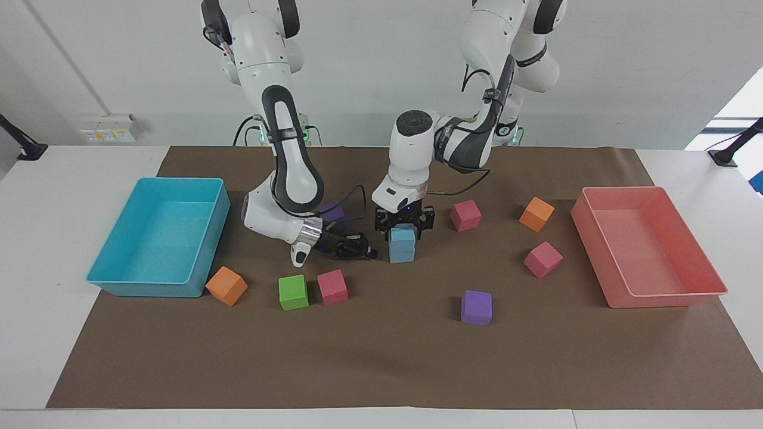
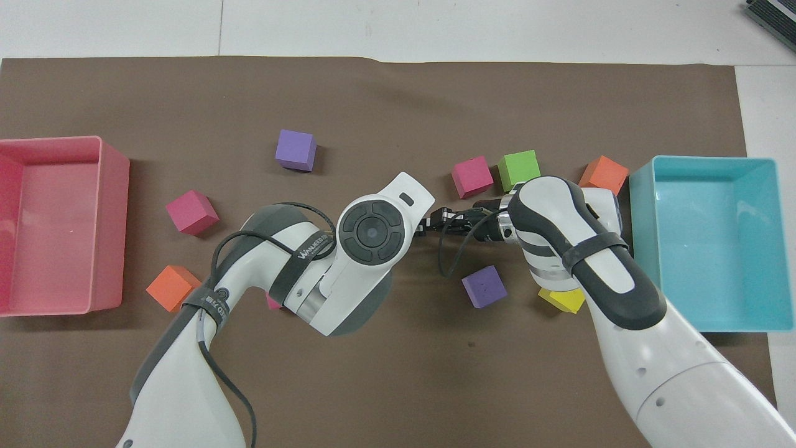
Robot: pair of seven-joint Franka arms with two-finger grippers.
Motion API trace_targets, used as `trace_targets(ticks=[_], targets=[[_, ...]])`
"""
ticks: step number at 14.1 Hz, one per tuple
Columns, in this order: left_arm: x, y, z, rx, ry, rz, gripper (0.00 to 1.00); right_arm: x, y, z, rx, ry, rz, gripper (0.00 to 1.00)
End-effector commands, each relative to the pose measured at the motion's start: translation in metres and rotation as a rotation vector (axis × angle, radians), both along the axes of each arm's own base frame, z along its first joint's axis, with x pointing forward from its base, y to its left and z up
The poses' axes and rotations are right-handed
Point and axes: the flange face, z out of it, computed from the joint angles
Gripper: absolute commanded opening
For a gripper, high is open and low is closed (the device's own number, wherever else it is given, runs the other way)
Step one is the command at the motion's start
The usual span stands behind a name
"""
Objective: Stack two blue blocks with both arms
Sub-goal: 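Open the left gripper and withdraw while the right gripper draws back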
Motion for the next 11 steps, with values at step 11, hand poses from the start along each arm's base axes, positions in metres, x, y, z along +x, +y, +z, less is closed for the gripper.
trace_targets(ticks=[11], targets=[[0.0, 0.164, 0.102, 0.028, 0.047, 0.019, 1.0, 0.019, -0.046, 0.112, -0.24, -0.011, -0.002, 0.04]])
